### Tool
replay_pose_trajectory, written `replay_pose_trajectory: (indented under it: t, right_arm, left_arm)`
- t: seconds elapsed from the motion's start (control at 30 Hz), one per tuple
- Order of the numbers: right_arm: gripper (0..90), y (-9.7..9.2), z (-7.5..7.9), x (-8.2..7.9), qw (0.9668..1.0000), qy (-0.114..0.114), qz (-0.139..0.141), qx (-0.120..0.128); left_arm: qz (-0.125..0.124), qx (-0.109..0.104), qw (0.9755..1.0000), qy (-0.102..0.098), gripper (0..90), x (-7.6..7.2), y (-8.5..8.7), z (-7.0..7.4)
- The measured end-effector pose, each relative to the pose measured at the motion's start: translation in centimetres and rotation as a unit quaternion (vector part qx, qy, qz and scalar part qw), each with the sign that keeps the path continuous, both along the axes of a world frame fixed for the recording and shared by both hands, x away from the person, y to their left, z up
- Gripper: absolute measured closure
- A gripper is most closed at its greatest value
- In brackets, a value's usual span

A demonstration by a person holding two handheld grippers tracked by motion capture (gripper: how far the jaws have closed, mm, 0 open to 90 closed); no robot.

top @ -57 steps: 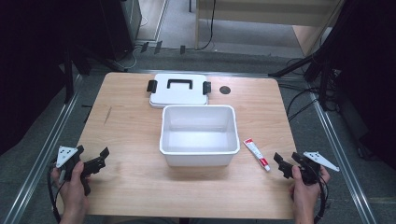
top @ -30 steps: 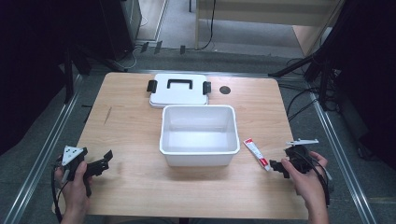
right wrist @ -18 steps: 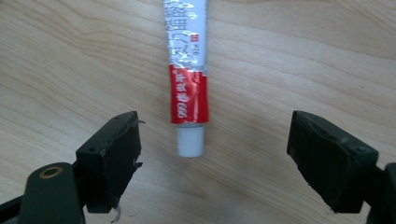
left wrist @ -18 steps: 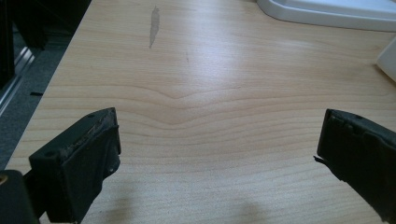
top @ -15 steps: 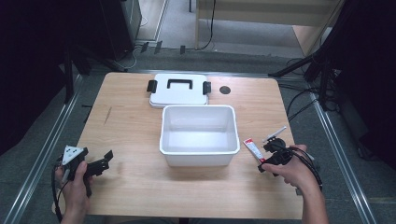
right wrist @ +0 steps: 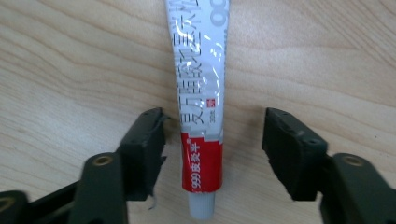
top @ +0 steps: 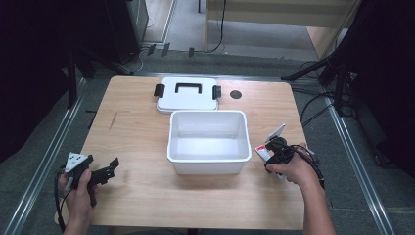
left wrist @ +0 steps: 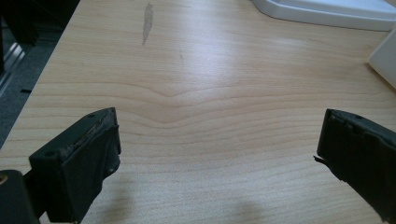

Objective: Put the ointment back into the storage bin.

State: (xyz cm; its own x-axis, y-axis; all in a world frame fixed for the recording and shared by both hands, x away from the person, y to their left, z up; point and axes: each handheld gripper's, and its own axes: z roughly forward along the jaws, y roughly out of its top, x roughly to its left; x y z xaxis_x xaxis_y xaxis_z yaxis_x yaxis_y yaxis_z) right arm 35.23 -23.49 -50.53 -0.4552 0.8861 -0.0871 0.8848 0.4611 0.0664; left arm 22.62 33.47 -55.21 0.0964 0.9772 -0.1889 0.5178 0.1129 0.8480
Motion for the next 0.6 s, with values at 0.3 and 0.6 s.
replay_pose_trajectory:
  t: [0.3,0.6]
  right_arm:
    - [61.7,0.4,0.2,1.2,0.9996,0.017,0.005,0.022]
    - [71.4,1.0,0.2,1.6,0.9985,0.048,0.021,0.016]
  left_arm:
    - [0.000,0.002,1.0000,0.001,0.3,0.0,0.0,0.0]
    - [-0.002,-0.002,1.0000,0.000,0.3,0.0,0.0,0.0]
